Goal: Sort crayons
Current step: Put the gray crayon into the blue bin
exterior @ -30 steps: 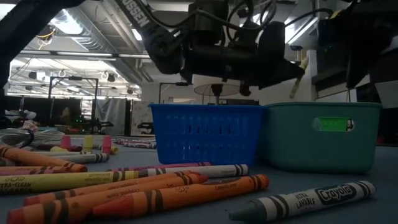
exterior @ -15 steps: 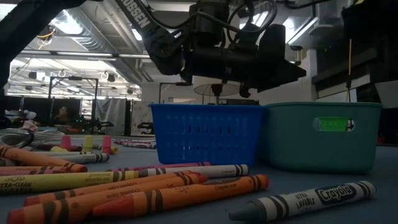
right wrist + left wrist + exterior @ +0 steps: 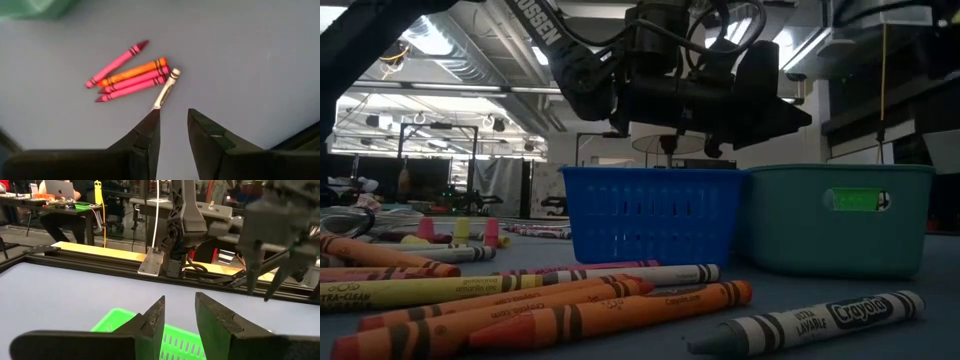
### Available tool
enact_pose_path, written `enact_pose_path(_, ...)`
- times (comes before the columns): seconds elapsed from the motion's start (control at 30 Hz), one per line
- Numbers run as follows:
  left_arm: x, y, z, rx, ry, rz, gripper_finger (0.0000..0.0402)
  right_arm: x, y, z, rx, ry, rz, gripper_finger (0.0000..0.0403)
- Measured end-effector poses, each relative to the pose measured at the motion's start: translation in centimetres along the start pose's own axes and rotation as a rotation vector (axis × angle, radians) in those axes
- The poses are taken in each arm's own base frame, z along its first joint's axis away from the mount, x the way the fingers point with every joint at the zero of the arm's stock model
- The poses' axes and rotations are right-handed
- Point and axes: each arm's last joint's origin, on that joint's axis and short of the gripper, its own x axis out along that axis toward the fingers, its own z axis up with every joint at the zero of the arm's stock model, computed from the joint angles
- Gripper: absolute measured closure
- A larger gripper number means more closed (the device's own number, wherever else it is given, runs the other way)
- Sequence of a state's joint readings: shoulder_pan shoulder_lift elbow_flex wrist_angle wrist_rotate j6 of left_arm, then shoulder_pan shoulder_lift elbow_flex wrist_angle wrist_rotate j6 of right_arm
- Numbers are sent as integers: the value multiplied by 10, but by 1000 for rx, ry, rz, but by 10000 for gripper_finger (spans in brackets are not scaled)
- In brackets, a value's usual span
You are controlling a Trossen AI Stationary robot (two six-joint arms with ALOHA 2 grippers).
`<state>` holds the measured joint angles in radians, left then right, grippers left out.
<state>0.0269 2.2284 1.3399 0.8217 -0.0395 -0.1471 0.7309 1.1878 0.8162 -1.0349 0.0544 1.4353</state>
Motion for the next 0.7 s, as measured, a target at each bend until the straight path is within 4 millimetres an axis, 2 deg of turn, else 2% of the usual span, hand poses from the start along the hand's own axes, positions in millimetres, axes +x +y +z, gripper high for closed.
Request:
enact_pose_path(0.33,0,0,0,0,0,0,308,34,26,-12,-5,16,-44,307)
enact_pose_path(0.7,0,0,0,0,0,0,308,64,36,-13,-7,33,-131,307)
